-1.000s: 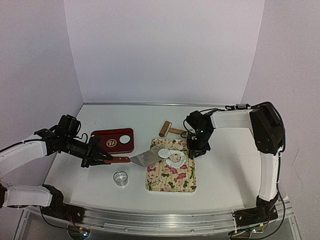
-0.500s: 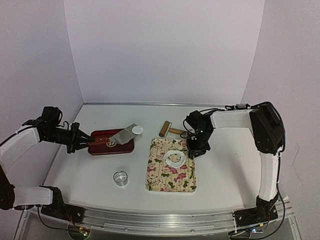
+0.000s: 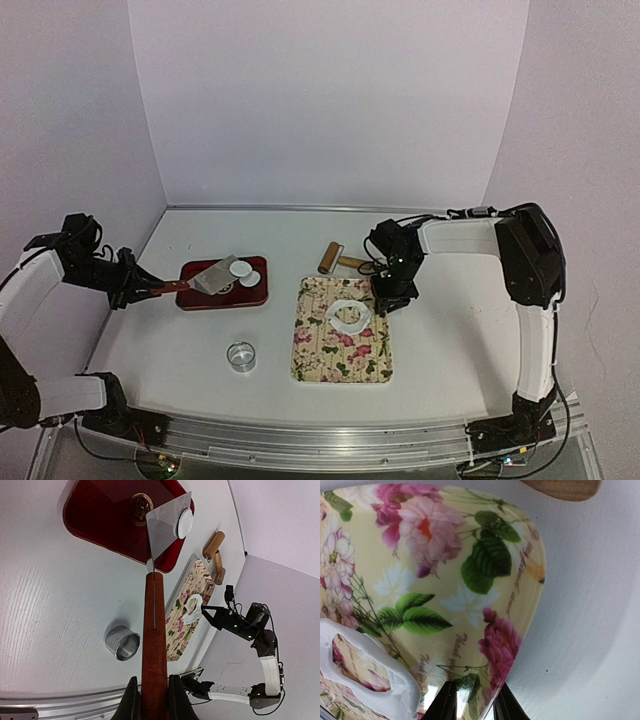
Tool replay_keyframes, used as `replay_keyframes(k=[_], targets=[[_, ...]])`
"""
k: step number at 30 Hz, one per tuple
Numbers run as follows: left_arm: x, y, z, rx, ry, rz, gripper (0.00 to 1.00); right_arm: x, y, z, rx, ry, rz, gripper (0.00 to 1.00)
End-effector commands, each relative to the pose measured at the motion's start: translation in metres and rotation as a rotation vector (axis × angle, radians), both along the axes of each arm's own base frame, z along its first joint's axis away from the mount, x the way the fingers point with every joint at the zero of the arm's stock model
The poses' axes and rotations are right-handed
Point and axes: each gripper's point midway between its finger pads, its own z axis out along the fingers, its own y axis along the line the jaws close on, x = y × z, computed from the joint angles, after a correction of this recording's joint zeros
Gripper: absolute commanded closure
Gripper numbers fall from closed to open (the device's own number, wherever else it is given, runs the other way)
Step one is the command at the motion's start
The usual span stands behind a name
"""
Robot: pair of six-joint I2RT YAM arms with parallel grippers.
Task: Roll out the dumpling wrappers from the dough
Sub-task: Place the dumpling wrapper on the plate, then place the spatula at the corner of the board.
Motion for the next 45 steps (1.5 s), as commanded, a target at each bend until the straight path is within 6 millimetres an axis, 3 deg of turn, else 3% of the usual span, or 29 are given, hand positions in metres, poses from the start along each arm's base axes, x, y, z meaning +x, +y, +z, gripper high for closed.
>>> replay_keyframes(k=[1,11,24,28,32,36,43,45], targets=[[-0.003,0.014,0.017,0.110,-0.082,0.026,1.00,0.002,0.003,-0.006,-0.007,0.010,0.021,1.00],[-0.005,0.053,0.021,0.366,-0.063,0.105,1.00,0.001,0.002,-0.005,-0.011,0.007,0.031,1.00],[0.001,0.079,0.060,0.570,-0.152,0.135,1.00,0.002,0.005,-0.006,0.001,0.014,0.027,1.00],[0.013,0.079,0.054,0.518,-0.140,0.205,1.00,0.002,0.006,-0.005,0.004,0.015,0.021,1.00],[0.039,0.075,0.055,0.400,-0.197,0.311,1.00,0.002,0.007,-0.002,0.013,0.014,0.014,1.00],[0.061,0.087,0.040,0.390,-0.227,0.421,1.00,0.004,0.008,0.004,0.023,0.001,0.007,0.99],[0.086,0.097,0.031,0.358,-0.310,0.513,1.00,0.008,0.010,0.022,0.043,-0.037,0.002,0.87],[0.085,0.097,0.015,0.353,-0.283,0.509,1.00,0.007,0.009,0.025,0.047,-0.039,-0.001,0.81]])
